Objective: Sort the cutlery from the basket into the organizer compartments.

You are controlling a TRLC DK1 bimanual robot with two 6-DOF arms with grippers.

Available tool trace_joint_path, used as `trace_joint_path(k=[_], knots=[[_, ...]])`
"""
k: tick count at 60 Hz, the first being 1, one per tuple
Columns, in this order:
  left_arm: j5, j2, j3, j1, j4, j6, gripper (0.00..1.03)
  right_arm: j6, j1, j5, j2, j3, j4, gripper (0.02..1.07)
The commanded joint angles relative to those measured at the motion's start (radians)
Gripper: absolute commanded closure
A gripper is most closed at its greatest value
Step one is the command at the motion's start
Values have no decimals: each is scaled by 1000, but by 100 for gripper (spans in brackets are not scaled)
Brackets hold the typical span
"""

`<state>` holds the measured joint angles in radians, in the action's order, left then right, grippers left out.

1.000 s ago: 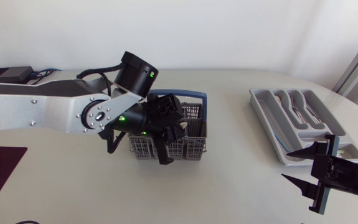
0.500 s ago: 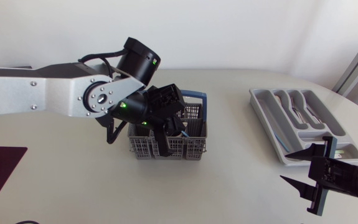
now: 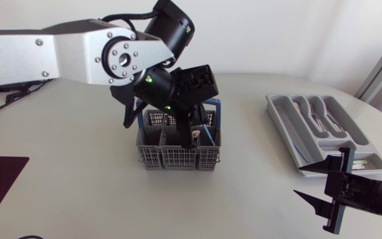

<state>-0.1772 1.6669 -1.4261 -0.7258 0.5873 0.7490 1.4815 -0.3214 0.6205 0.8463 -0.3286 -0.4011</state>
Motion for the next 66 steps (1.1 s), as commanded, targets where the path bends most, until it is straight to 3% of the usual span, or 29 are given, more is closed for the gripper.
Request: trace_joint_path(k=[1, 16, 50, 58, 66], knots=[[16, 34, -60, -21, 45, 43, 100, -59, 16, -1, -19, 17, -15, 32], [48, 14, -152, -50, 181, 56, 100, -259, 94, 25, -108, -30, -28, 32], [87, -200, -145, -100, 203, -77, 100, -800, 406, -1, -326, -148, -39, 32], [74, -231, -105, -104, 180, -139, 100, -909, 524, -64, -326, -165, 1, 33], [-28, -230, -71, -87, 158, -211, 100, -978, 671, -180, -312, -168, 50, 33]])
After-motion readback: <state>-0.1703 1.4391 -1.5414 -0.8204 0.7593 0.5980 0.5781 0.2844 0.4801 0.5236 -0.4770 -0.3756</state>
